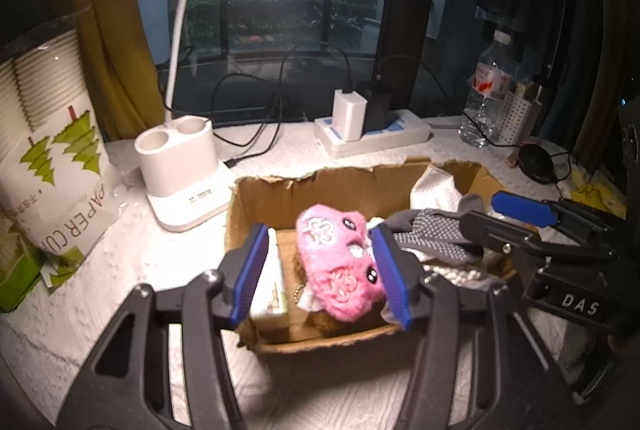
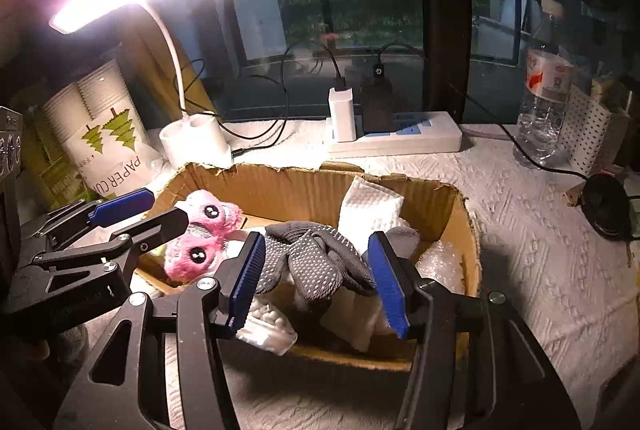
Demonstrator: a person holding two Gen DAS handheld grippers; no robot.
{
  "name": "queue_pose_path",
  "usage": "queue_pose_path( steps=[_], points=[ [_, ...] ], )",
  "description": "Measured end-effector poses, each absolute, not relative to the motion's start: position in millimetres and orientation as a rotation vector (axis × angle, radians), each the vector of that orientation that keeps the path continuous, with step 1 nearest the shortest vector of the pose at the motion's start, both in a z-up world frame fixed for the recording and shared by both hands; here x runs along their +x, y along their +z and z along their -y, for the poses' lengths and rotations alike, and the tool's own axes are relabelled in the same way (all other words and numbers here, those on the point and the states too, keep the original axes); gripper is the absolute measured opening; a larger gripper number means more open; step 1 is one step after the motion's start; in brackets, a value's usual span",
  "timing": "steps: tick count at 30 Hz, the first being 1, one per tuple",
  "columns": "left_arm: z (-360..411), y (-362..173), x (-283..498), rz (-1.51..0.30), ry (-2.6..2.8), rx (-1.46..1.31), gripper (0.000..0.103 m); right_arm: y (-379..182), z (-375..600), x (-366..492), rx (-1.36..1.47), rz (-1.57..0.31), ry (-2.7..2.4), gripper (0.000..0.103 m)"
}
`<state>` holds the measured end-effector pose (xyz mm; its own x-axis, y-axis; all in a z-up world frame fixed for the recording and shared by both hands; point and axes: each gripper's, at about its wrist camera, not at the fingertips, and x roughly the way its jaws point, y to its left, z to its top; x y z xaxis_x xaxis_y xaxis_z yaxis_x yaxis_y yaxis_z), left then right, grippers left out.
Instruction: Organize soft objects
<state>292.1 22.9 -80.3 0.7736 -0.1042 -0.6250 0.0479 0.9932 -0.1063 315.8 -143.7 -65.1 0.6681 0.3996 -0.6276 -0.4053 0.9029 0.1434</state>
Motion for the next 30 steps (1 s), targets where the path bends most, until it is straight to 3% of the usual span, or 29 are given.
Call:
queue_pose_path(
  steps=[4,6,9,30],
  points=[
    [-22.9,-72.7,283.5,-0.666,-0.073,-0.089,0.056,-57.5,148.4,306.2,-0.006,-0.689,0.446,0.057],
    [-22.6,-68.0,277.9,-0.654,-0.069,-0.091,0.064,-53.9,149.9,301.9,-0.003,-0.682,0.443,0.057],
    [-23.0,-61.2,269.0,-0.632,-0.065,-0.098,0.067,-48.5,153.1,293.1,0.000,-0.668,0.437,0.057],
    [-18.8,-33.5,212.6,-0.553,-0.067,-0.085,0.073,-26.9,160.7,238.1,-0.013,-0.614,0.414,0.058]
  ],
)
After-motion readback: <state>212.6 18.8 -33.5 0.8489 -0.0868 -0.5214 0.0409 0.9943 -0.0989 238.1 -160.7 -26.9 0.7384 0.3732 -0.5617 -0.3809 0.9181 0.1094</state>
